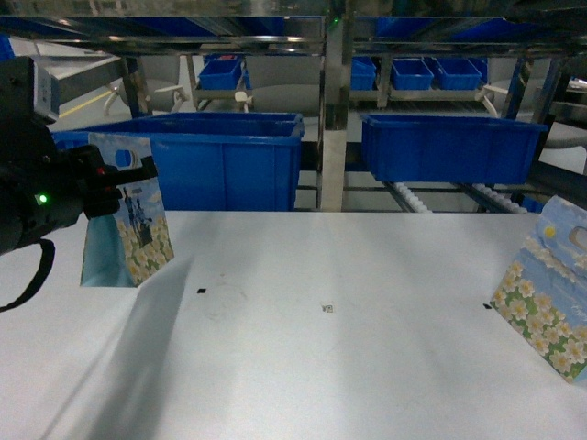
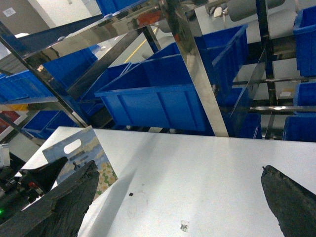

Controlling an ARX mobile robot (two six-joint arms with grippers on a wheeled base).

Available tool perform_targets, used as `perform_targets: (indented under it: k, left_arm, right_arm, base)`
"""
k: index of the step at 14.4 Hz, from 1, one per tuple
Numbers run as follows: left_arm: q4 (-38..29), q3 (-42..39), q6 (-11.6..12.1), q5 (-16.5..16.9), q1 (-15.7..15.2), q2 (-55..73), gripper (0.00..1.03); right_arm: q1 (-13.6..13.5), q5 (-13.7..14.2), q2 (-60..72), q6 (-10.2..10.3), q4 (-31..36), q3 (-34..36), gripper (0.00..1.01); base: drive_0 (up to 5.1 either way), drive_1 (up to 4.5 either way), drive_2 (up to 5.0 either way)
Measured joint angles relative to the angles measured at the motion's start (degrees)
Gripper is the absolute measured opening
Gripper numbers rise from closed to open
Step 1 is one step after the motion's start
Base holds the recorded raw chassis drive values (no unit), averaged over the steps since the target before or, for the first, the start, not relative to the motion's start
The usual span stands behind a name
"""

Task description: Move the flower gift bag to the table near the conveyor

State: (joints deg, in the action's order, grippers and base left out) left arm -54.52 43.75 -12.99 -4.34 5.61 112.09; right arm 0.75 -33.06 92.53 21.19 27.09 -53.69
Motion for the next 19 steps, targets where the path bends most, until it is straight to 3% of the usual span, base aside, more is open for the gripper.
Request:
perform_targets:
  k: [4, 11, 17, 19]
  left_arm:
    - [-1.92, -0.48, 1.7, -0.42, 1.7, 2.36, 0.02]
    - [-4.44, -1.9, 2.91, -0.81, -1.64, 5.88, 0.02]
    - [-4.74, -1.03, 2.93, -1.18, 0.48, 5.95, 0.02]
    - [-5.42, -0.96, 3.21, -1.49, 2.95, 7.08, 0.02]
  right_arm:
    - [0.0, 0.0, 0.0, 0.0, 0.0, 0.0, 0.98]
    - [0.0, 0.0, 0.0, 0.0, 0.0, 0.0, 0.98]
    - [0.0, 0.0, 0.0, 0.0, 0.0, 0.0, 0.98]
    - [0.0, 0.0, 0.0, 0.0, 0.0, 0.0, 0.98]
  base:
    - [0.0, 0.0, 0.0]
    - [0.0, 0.0, 0.0]
    - [0.0, 0.0, 0.0]
    - [0.0, 0.0, 0.0]
